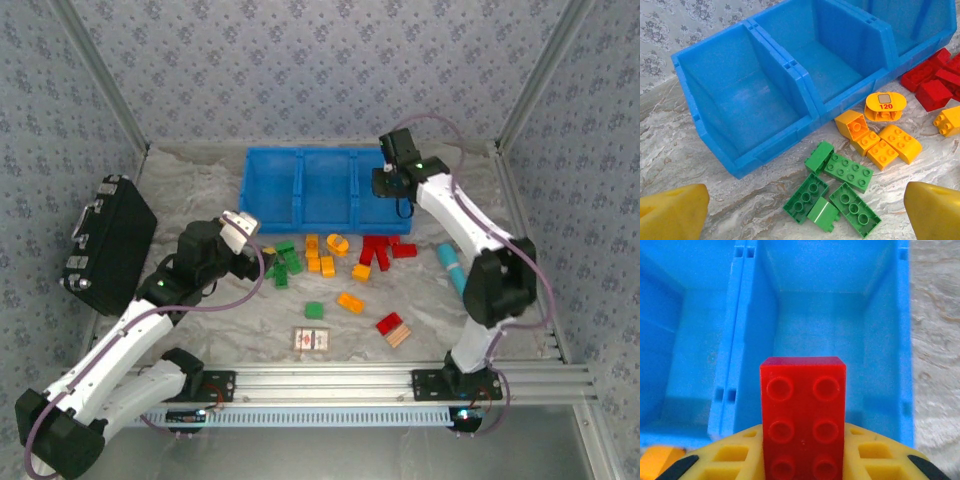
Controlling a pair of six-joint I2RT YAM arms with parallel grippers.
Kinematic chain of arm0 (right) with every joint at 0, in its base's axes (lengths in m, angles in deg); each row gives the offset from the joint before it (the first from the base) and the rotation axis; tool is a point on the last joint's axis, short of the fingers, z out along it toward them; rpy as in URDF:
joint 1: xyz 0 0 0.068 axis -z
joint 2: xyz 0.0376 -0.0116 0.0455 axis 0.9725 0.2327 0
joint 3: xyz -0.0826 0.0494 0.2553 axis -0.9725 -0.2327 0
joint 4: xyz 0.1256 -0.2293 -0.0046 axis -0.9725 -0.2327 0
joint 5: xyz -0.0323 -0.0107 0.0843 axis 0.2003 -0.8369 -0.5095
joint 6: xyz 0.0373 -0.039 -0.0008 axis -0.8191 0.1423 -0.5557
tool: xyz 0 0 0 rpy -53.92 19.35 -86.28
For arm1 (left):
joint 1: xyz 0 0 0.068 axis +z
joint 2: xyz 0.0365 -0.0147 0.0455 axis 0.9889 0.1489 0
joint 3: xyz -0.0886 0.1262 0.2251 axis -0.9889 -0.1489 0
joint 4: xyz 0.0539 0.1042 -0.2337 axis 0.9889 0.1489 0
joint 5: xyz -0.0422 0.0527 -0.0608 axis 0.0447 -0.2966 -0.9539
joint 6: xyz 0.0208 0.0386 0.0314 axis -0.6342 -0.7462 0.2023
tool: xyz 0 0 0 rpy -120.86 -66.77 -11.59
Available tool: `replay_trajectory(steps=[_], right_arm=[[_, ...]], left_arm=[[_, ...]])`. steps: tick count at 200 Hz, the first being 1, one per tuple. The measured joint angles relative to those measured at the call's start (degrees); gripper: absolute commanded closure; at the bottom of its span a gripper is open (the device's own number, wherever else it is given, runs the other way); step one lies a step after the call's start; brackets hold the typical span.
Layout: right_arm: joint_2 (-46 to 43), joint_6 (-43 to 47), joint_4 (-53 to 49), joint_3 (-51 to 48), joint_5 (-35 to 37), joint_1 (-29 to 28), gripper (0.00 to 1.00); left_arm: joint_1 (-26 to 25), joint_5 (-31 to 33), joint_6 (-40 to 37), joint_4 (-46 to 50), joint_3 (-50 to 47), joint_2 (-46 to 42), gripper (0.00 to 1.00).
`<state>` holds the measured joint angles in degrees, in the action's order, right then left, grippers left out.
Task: Sort the legos into containers by color
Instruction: Place the lego in the container.
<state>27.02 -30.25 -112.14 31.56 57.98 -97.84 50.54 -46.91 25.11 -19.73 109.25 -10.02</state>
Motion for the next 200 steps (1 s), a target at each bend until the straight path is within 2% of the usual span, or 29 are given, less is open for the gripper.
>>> replay_trajectory(steps=[42, 58, 78, 116, 150, 200], right_arm=[[13.2, 0.8, -0.1, 6.3, -0.1, 1.1, 0.60], [16.2, 0.8, -0.1, 7.6, -0.1, 1.3, 0.54], [17.9, 0.9, 0.0, 8.7, -0.1, 1.4, 0.46], [17.4, 1.6, -0.5, 9.5, -0.1, 1.1, 0.47], [11.6, 2.5, -0.8, 5.8, 0.2, 0.8, 0.44], [-11.3, 1.3, -0.1, -12.1, 1.0, -1.1, 0.41]], left_arm=[[0.0, 0.0, -0.4, 0.0, 0.0, -1.5, 0.00], [0.0, 0.0, -0.5, 0.0, 0.0, -2.1, 0.00], [0.0, 0.2, -0.8, -0.1, 0.0, -2.3, 0.00], [0.0, 0.2, -1.0, -0.2, 0.0, -1.9, 0.00], [0.0, 0.2, -1.3, -0.3, -0.1, -1.1, 0.00], [0.0, 1.2, -2.1, -0.4, -0.1, -1.1, 0.00]])
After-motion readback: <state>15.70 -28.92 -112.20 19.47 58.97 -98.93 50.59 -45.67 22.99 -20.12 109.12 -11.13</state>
